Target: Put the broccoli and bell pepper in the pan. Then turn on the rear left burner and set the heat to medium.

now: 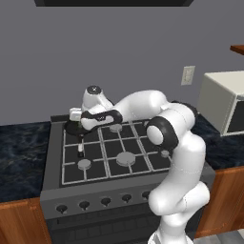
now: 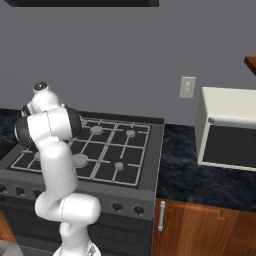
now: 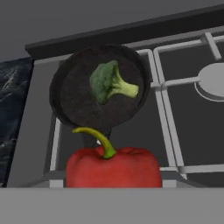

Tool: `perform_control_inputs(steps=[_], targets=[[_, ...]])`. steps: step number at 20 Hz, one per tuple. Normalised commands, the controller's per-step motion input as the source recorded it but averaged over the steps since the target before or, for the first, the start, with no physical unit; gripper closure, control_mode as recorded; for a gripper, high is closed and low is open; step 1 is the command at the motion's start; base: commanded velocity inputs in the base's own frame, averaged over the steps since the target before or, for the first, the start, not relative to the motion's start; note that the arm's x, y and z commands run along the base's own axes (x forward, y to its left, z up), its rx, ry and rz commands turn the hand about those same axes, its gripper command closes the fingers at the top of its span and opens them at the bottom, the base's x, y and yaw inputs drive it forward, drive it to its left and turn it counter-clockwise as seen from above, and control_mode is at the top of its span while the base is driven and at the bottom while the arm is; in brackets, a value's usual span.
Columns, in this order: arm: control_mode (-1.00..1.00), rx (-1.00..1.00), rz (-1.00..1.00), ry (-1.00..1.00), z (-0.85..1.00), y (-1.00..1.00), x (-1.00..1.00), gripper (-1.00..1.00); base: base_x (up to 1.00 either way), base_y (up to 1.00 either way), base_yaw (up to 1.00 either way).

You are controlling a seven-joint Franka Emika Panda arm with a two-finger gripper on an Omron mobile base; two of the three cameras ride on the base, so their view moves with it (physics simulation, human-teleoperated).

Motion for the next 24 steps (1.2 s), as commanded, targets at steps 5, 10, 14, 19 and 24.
perform_control_inputs(steps=[5,10,14,19,24], targets=[[-1.00,-0.09,0.00,0.00,-0.29,0.20,0.39,1.00,0.00,0.00,0.00],[-1.00,-0.03,0.00,-0.01,-0.14,0.30,0.26,1.00,0.00,0.00,0.00],[-1.00,0.00,0.00,0.00,-0.02,0.24,0.34,1.00,0.00,0.00,0.00],[-1.00,-0.01,0.00,0.01,-0.11,0.10,0.33,1.00,0.00,0.00,0.00],[-1.00,0.00,0.01,0.00,-0.35,0.00,0.48,1.00,0.00,0.00,0.00]])
